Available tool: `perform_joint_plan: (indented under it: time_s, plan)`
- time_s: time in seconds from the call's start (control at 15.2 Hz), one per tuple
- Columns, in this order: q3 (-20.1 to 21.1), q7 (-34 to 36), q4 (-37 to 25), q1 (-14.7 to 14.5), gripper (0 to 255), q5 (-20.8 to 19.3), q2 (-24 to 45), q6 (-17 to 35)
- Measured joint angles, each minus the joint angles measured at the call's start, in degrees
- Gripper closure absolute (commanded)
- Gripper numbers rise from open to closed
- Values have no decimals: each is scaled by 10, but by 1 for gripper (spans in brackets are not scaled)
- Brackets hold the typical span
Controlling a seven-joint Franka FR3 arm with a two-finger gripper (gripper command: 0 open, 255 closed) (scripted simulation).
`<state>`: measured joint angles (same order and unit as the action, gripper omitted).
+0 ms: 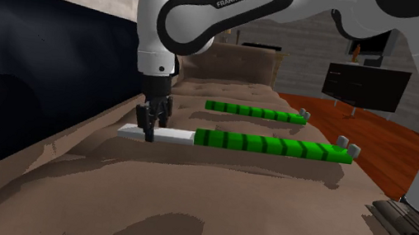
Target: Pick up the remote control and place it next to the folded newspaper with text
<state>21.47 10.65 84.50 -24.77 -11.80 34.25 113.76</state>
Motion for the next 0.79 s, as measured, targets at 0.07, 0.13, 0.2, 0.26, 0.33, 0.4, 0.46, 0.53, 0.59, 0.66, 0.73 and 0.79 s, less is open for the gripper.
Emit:
perform_joint_plan:
  time_s: [0.07, 0.13, 0.2, 0.26, 0.33, 0.4, 0.46, 0.53, 0.59, 0.66, 0.73, 0.79]
  plan:
    - [0, 0, 1, 0, 255, 0, 0, 0]
    - [0, -1, 0, 1, 255, 1, -2, -3]
    - [1, -1, -3, 1, 255, 2, -4, -8]
    - [1, -1, -6, 1, 255, 3, -7, -12]
    - [2, -2, -10, 1, 255, 4, -9, -19]
    - [2, -3, -12, 2, 255, 5, -11, -23]
    - [3, -4, -17, 2, 255, 6, -14, -31]
    - [4, -4, -20, 1, 255, 7, -17, -36]
    - [5, -4, -24, 1, 255, 8, -20, -43]
    - [5, -5, -30, 1, 255, 9, -21, -50]
    - [5, -5, -38, 0, 255, 9, -20, -57]
    - [6, -5, -42, 0, 255, 10, -22, -64]
